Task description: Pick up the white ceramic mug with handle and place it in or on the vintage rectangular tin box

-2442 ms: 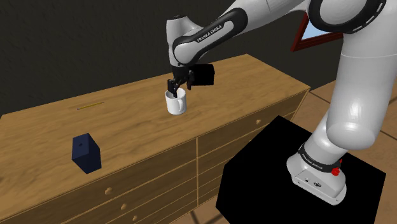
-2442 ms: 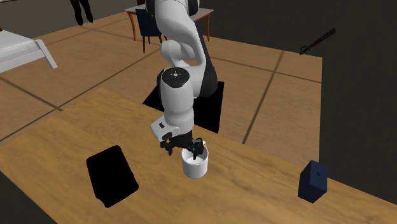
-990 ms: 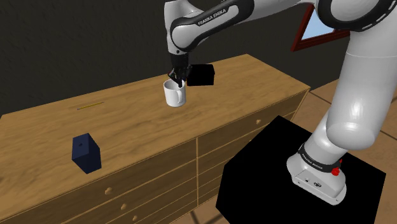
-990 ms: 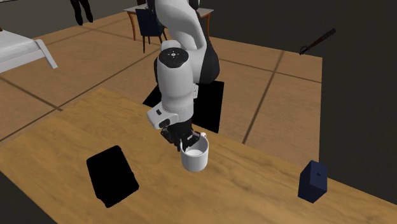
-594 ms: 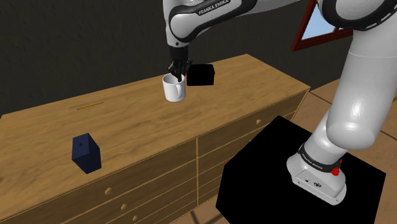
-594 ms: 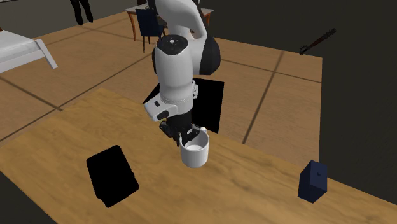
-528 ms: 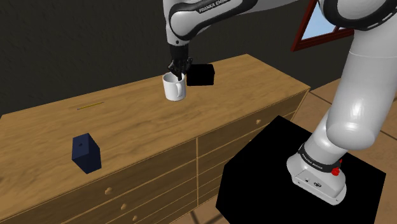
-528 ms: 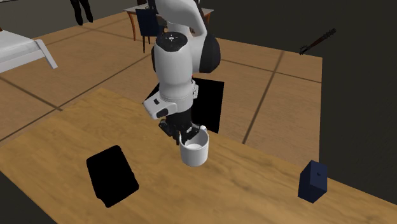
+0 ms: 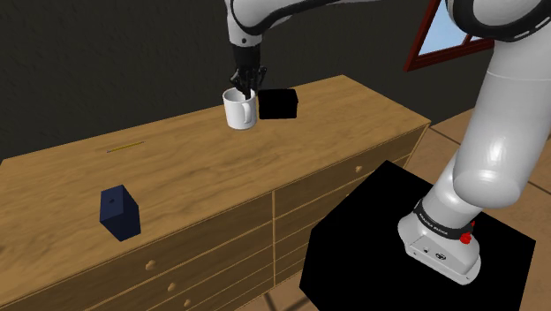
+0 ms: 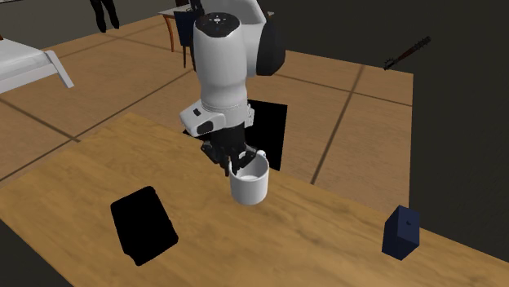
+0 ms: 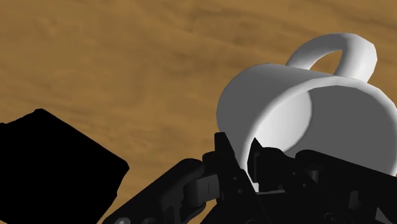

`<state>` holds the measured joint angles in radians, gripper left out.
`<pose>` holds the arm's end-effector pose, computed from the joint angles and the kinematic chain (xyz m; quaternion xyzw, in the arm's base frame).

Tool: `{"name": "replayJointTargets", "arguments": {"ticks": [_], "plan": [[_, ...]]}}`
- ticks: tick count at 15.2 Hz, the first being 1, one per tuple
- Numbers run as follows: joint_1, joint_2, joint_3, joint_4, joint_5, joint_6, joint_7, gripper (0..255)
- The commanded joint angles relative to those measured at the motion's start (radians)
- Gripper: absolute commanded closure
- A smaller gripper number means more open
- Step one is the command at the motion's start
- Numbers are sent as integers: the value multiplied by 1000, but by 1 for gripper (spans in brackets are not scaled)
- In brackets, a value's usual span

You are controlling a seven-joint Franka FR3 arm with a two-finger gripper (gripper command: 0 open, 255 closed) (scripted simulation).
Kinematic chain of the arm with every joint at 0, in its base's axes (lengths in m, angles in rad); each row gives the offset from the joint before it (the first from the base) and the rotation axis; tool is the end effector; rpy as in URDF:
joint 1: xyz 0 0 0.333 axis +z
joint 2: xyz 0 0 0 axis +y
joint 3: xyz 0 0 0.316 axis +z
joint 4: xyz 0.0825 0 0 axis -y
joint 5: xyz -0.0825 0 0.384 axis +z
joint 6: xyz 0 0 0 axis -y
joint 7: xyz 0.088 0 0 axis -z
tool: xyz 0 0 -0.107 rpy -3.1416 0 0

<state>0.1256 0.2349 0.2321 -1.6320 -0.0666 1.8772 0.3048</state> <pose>0.5992 0.2057 0.4854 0.9994 0.0329 0.0096 0.0021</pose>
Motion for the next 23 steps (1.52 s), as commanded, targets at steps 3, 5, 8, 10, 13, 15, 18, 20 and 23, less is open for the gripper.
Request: {"name": "replayJointTargets", "arguments": {"ticks": [3,5,8,10,13,15,18,20,23], "plan": [[1,-6,1,46,2,-52,-2,255],[1,-7,1,72,3,-78,-3,255],[-11,-3,-6,97,4,-99,-25,255],[-37,7,-22,118,7,-109,-67,255],[-75,30,-45,161,9,-128,-130,255],[-99,51,-60,197,10,-142,-171,255],[-136,91,-80,265,12,-169,-231,255],[-160,124,-93,320,12,-191,-270,255],[-194,185,-112,422,13,-231,-326,255]]}}
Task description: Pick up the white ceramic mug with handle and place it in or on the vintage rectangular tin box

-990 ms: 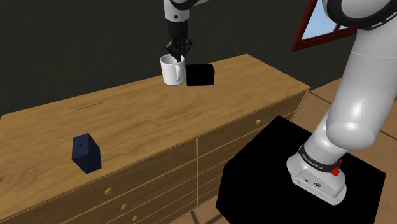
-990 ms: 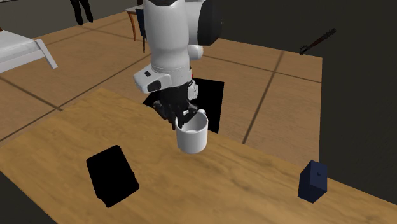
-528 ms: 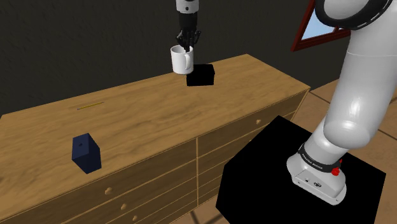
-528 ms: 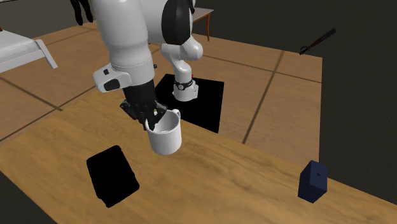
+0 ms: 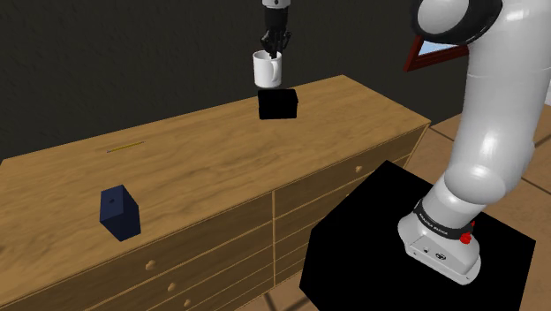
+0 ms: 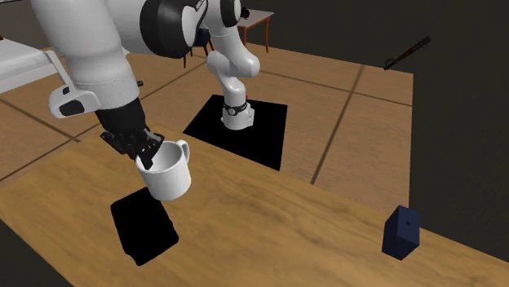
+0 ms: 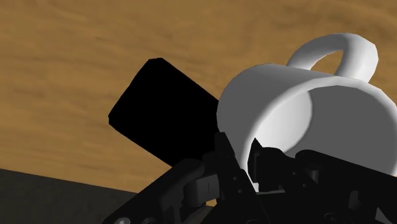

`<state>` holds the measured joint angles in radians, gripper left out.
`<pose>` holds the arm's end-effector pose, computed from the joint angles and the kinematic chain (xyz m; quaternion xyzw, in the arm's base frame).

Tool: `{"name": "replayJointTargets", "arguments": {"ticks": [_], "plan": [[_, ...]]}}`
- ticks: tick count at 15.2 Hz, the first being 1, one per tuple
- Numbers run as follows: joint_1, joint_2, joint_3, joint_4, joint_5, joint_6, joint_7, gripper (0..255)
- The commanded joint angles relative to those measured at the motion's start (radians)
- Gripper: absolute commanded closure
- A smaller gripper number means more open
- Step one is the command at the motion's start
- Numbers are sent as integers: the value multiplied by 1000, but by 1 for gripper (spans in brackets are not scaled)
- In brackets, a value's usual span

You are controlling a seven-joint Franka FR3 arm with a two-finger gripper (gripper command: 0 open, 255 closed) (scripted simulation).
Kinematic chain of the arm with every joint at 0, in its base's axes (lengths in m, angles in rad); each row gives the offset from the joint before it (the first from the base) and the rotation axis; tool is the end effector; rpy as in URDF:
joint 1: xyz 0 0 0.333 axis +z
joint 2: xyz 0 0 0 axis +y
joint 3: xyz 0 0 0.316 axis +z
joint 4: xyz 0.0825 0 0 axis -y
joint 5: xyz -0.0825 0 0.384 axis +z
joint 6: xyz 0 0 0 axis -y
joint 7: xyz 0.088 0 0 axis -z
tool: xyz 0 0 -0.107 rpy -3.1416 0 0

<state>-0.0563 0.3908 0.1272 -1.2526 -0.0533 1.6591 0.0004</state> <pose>0.6744 0.0259 0.5441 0.9994 0.0324 0.0094 0.0021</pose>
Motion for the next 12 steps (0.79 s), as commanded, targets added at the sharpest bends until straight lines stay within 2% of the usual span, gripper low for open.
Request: {"name": "replayJointTargets", "arguments": {"ticks": [1,5,7,12], "plan": [[-24,53,-12,82,0,-28,-41,255],[-68,177,-32,293,0,-114,-112,255],[-88,284,-42,479,-2,-193,-151,255],[-96,226,-40,311,1,-83,-149,255]]}}
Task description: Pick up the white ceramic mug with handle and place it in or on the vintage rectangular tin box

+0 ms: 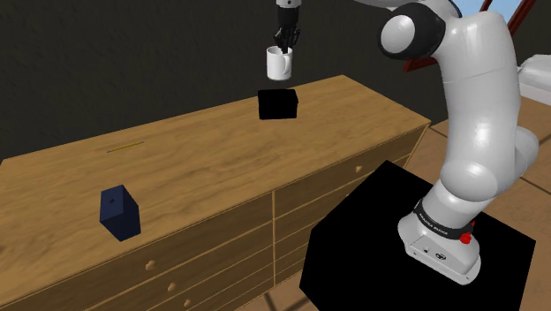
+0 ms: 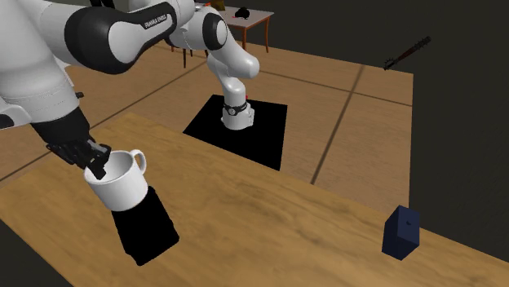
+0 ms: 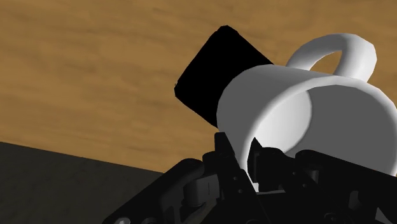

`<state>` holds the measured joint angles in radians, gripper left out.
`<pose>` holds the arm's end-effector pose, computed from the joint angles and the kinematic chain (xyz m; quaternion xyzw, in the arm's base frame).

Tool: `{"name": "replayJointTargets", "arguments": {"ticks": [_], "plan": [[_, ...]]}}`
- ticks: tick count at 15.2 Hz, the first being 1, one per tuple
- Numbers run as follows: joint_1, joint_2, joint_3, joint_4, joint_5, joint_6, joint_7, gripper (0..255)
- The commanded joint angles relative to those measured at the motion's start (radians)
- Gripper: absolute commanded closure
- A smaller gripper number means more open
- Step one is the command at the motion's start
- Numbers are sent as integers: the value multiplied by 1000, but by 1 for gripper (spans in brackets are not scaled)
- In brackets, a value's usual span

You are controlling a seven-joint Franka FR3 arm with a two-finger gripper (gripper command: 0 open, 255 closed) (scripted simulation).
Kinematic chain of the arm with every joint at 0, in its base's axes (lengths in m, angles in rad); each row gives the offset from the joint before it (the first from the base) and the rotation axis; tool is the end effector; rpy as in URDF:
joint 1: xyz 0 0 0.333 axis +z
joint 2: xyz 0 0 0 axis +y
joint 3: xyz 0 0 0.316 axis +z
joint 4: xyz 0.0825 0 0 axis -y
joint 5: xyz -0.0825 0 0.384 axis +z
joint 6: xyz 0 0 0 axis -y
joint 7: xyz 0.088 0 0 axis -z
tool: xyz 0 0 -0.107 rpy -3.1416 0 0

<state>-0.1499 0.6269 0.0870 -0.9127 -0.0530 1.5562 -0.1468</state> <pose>0.7193 -0.0731 0.5303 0.9994 0.0328 0.0090 0.0020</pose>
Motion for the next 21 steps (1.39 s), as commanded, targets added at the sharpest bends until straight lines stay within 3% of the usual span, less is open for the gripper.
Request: {"name": "replayJointTargets", "arguments": {"ticks": [1,13,21], "plan": [[-4,-18,0,-55,1,39,-1,255],[-12,-56,1,-280,3,225,2,255],[-13,-56,1,-289,3,234,2,255]]}}
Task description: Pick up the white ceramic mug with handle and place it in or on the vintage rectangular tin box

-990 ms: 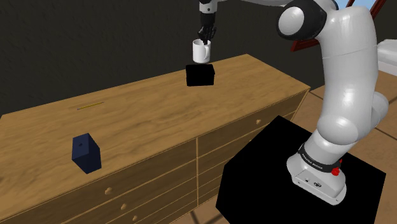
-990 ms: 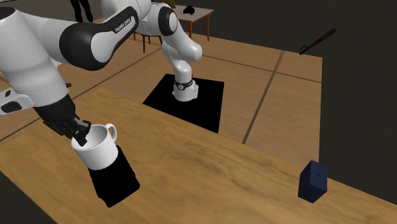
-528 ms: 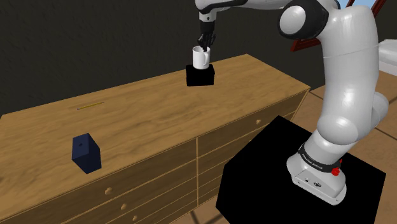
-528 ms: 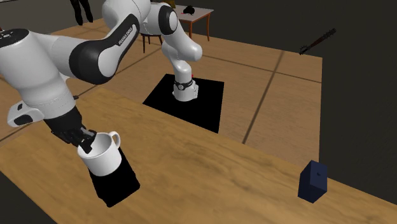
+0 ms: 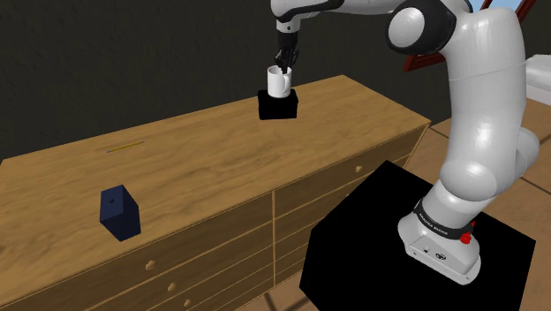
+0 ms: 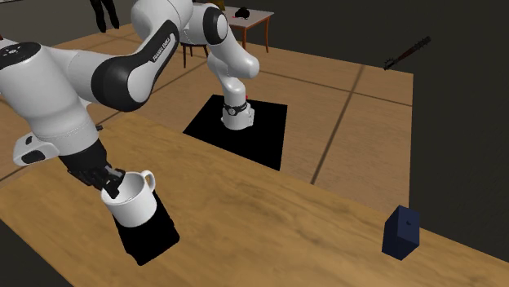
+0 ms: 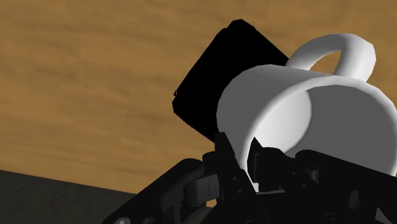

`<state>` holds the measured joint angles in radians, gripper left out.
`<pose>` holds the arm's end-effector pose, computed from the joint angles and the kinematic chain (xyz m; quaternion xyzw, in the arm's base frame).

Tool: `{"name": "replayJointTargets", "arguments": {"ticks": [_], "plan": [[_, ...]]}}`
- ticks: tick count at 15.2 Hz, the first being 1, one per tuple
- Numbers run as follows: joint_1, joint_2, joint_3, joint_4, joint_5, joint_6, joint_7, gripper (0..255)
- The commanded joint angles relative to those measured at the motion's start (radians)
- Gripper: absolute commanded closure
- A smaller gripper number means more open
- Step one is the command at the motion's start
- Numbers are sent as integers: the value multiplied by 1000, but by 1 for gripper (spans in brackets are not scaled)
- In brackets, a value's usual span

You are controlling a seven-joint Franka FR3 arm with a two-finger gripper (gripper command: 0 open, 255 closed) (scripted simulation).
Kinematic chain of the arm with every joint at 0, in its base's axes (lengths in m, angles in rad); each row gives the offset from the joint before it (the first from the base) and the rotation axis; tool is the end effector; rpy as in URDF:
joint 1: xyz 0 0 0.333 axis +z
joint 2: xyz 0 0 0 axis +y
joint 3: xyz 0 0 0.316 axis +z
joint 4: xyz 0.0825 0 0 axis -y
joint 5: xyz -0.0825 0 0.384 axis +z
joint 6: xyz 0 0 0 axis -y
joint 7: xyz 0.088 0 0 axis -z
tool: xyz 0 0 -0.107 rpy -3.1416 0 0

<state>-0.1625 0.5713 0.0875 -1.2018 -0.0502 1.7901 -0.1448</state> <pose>0.7189 -0.0741 0.4534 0.9994 0.0330 0.0093 0.0020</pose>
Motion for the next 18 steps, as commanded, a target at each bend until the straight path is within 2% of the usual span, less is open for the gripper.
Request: {"name": "replayJointTargets", "arguments": {"ticks": [1,6,10,18], "plan": [[0,0,0,0,0,0,0,0],[0,0,0,0,0,0,0,0],[5,15,0,152,0,-137,-2,0],[5,14,0,152,0,-136,-2,0]]}}
